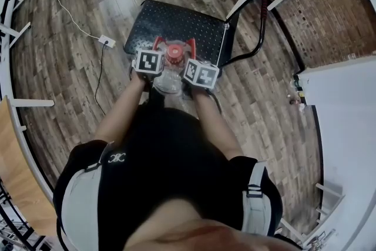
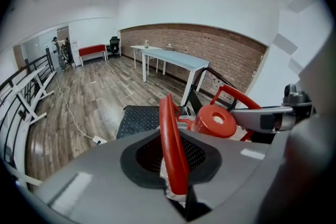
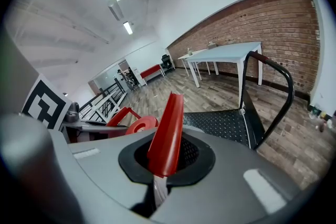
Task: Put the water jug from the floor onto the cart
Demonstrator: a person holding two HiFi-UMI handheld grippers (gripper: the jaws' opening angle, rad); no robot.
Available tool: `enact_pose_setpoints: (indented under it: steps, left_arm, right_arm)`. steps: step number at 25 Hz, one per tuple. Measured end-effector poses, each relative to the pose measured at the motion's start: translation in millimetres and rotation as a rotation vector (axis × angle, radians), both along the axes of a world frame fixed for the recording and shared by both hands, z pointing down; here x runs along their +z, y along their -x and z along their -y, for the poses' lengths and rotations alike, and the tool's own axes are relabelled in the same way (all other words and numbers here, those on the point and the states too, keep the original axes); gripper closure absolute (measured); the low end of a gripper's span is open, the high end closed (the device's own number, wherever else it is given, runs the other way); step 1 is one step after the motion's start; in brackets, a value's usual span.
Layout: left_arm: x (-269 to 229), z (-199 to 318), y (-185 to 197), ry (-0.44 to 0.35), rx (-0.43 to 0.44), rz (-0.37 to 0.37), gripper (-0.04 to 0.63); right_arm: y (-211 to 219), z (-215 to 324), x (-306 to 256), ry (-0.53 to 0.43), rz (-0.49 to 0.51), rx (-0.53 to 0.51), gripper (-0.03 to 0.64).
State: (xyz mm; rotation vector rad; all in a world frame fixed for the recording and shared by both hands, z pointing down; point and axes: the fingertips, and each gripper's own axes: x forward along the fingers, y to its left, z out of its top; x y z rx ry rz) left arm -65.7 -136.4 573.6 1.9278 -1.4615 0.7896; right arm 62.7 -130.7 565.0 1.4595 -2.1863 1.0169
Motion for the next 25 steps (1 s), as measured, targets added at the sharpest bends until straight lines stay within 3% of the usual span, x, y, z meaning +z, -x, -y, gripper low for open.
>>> enact_pose_setpoints:
  steps: [8, 15, 23, 25]
  left_arm:
    - [18.0, 67.2, 9.6, 0.019, 0.034, -0.017, 0.561]
    - [51.4, 114.9, 7.4, 0.110, 0.093, -0.041, 0.552]
    - [76.4, 163.0, 6.3, 0.177, 0.150, -0.061, 0.538]
    - [80.0, 179.4, 3.7, 0.164, 0.176, -0.065, 0.534]
  right_arm:
    - [7.8, 57.4, 23.2, 0.061, -0.025, 0.027, 0.601]
    - [9.5, 107.9, 50.1, 0.140, -0.031, 0.077, 0.601]
    - [6.9, 158.1, 77.0, 0.204, -0.024, 0.100, 0.601]
    - [4.4, 170.0, 84.5, 0.214, -0.019, 0.111, 0.601]
